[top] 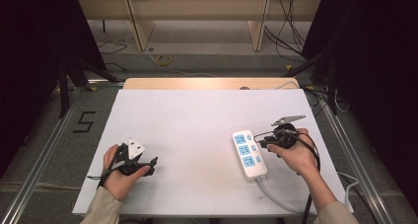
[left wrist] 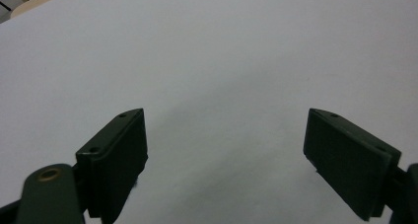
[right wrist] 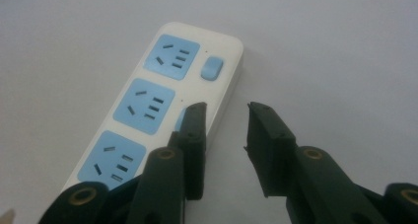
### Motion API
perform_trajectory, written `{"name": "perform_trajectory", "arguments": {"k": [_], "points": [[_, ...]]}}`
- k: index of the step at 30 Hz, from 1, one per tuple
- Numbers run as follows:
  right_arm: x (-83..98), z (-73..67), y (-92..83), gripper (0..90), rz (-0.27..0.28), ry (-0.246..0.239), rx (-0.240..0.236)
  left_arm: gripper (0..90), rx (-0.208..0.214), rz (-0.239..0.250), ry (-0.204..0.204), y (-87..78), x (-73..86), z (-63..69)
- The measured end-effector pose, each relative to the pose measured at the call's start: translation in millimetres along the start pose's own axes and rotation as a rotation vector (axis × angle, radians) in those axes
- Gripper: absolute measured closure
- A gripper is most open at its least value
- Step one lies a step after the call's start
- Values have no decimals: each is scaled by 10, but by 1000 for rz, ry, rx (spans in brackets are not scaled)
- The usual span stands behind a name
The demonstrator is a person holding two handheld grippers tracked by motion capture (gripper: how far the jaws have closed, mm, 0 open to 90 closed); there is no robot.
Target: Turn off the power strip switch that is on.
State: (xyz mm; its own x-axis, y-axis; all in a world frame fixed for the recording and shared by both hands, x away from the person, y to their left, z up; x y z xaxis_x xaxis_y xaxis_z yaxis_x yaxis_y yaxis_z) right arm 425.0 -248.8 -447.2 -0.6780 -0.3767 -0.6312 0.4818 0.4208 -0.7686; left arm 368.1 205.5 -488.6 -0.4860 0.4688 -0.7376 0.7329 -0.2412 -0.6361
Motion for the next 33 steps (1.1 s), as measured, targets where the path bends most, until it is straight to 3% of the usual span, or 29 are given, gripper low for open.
{"name": "perform_trajectory", "arguments": {"k": [13, 22, 33], "points": [[271, -2, -99, 500, 100, -26, -19, 165, 0, -4, 3, -3, 7, -3], [482, -25, -200, 471, 174, -50, -40, 164, 5, -6, 5, 3, 10, 4], [629, -92, -260, 404, 256, -37, -57, 162, 7, -11, -1, 23, 27, -11]]}}
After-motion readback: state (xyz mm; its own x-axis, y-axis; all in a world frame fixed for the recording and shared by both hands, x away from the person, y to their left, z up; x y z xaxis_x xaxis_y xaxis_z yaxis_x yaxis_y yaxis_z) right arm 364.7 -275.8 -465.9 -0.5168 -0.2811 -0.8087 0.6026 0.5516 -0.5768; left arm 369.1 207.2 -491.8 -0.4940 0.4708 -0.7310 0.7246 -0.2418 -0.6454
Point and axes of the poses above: each handheld gripper's, and its own axes: y roughly forward along the jaws, x roughly out of its underside, z roughly to its right, the point moved 2 cm from there along y, roughly forward along the jaws, and after that the axes turned 3 degrees about y, right-handed, at the moved point
